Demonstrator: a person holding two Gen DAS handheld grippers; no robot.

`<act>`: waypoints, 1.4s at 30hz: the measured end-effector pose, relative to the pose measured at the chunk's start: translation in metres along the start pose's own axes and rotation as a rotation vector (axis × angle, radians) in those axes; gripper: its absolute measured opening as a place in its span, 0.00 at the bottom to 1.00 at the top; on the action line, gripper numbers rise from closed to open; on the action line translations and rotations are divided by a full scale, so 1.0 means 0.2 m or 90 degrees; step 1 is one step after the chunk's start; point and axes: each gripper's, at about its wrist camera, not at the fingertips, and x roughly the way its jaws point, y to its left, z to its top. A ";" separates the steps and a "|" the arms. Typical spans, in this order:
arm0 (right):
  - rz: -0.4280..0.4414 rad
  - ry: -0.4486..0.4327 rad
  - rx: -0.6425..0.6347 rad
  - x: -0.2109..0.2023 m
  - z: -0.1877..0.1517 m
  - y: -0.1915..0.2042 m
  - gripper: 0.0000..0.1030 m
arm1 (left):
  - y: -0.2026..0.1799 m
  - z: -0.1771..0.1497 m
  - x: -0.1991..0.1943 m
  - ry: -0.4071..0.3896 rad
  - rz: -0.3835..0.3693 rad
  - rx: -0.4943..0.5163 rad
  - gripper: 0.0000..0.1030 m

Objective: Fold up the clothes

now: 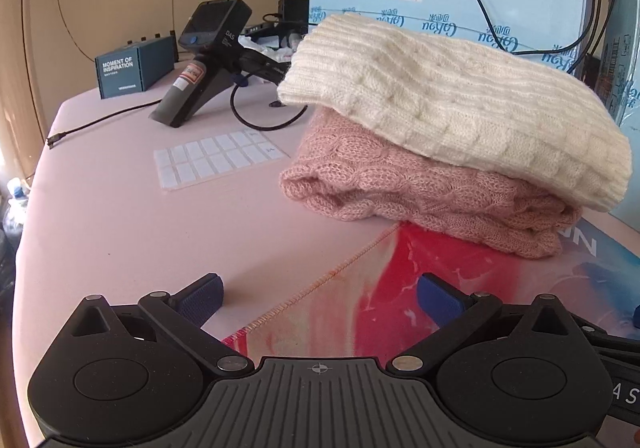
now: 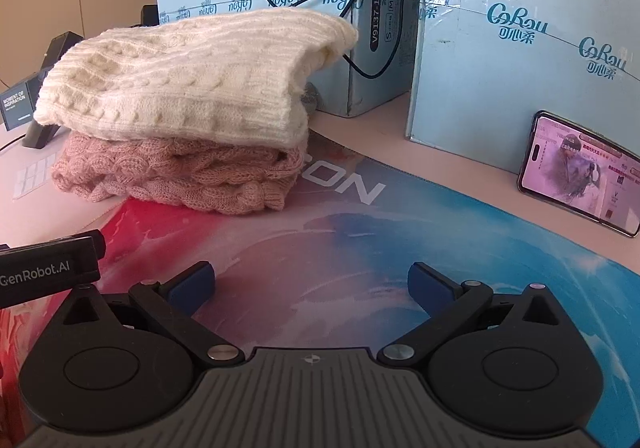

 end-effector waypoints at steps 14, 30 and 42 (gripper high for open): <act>0.000 0.004 -0.001 0.00 0.00 0.00 1.00 | -0.01 0.01 0.01 0.011 0.006 0.001 1.00; -0.001 0.004 -0.002 0.01 0.01 0.00 1.00 | -0.02 0.01 0.01 0.012 0.015 -0.006 1.00; -0.001 0.004 -0.002 0.01 0.01 0.00 1.00 | -0.01 0.01 0.01 0.013 0.015 -0.007 1.00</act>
